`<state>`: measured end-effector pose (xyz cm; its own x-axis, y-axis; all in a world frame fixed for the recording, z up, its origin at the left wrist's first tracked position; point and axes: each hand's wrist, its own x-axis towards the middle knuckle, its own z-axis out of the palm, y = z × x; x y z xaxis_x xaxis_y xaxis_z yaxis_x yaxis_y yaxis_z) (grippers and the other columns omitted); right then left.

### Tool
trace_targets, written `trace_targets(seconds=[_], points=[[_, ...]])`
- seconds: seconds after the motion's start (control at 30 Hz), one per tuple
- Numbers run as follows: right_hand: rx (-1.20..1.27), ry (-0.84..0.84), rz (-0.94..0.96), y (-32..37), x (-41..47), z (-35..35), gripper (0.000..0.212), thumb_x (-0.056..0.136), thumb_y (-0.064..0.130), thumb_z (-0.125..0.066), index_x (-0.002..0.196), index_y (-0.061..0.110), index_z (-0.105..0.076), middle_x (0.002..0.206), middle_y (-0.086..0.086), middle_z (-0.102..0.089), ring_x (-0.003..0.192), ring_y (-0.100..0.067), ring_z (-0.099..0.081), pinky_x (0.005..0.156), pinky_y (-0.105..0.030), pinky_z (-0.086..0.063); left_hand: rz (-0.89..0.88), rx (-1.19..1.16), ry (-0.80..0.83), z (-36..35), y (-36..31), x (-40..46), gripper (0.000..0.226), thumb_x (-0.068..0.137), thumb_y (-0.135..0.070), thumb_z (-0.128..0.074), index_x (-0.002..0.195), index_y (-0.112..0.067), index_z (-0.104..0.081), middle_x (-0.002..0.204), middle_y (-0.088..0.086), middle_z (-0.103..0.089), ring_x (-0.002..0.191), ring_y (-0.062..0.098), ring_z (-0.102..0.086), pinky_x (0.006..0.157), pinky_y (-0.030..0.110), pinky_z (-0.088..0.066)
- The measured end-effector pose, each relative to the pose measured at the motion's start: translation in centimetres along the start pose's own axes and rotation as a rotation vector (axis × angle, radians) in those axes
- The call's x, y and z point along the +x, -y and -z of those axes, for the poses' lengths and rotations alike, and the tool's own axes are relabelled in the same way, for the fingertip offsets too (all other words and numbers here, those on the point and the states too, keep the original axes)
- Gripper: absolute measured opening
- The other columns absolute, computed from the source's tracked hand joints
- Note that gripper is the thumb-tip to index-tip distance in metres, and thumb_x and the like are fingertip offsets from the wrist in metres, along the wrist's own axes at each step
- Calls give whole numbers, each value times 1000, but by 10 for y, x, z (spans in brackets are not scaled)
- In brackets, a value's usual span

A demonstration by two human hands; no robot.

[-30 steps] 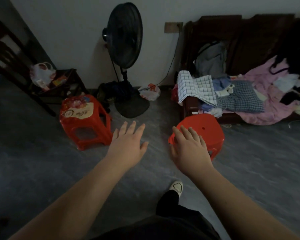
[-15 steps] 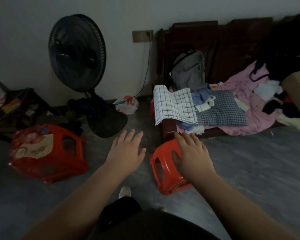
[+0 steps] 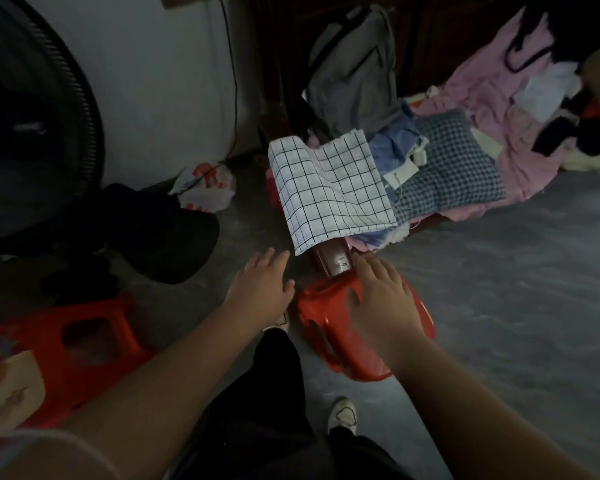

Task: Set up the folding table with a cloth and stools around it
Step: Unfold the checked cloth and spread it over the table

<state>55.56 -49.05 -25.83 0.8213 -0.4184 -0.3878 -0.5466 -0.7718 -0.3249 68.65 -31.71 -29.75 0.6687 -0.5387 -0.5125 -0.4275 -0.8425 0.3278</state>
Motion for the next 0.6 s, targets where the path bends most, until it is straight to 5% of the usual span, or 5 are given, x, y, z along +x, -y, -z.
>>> trace_targets(seconds=[0.27,0.43,0.6], points=[[84,74,-142,2,147,-75,67,97,30,-47,157,25,-20,164,-1,-24,152,-23,-16,122,-46,-22,2,-162,159,-57,60,151,61,98,-34,-52,153,-16,-31,158,12,-34,146,28,-30,117,44,-29],[120,92,-103,-10,206,-143,65,100,32,-44,158,30,-14,167,2,-13,153,-19,-5,123,-46,-16,227,-512,182,-129,85,229,57,97,-27,-57,148,-10,-39,149,15,-46,136,29,-45,111,38,-36],[52,62,-37,-22,225,-192,67,98,28,-44,159,28,-16,167,2,-9,153,-18,1,120,-34,-1,489,-860,175,-179,98,290,51,92,-22,-59,139,-8,-48,131,24,-59,118,41,-58,101,51,-48]])
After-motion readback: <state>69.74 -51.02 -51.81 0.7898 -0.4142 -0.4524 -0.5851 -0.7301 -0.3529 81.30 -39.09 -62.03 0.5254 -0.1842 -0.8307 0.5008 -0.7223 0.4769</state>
